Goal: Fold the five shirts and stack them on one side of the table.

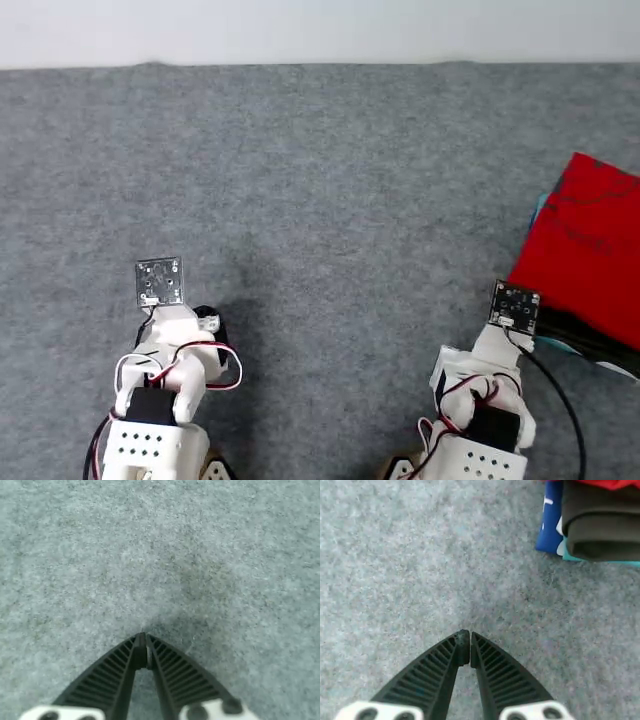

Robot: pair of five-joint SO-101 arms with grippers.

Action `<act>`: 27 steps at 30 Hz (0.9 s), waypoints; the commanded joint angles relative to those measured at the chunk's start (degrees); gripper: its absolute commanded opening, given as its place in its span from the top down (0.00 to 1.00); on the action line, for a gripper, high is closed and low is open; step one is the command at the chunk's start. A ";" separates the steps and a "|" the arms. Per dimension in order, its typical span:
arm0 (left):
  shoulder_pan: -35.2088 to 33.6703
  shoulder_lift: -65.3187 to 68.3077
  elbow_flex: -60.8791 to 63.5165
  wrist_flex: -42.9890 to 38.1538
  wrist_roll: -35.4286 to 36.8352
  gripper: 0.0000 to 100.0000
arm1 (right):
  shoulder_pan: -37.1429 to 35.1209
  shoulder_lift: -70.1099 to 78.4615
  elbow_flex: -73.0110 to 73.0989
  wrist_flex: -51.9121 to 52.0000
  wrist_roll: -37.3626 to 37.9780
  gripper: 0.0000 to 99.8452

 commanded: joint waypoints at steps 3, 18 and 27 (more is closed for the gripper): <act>0.44 -0.97 -1.36 -0.18 0.26 1.00 | 0.66 -0.40 0.79 0.31 -0.35 0.99; -0.70 -0.97 -1.45 0.18 0.53 0.99 | 0.66 -0.40 0.79 0.31 -0.35 0.99; -6.68 -0.97 -1.45 0.26 0.79 0.99 | 0.66 -0.40 0.79 0.31 -0.35 0.99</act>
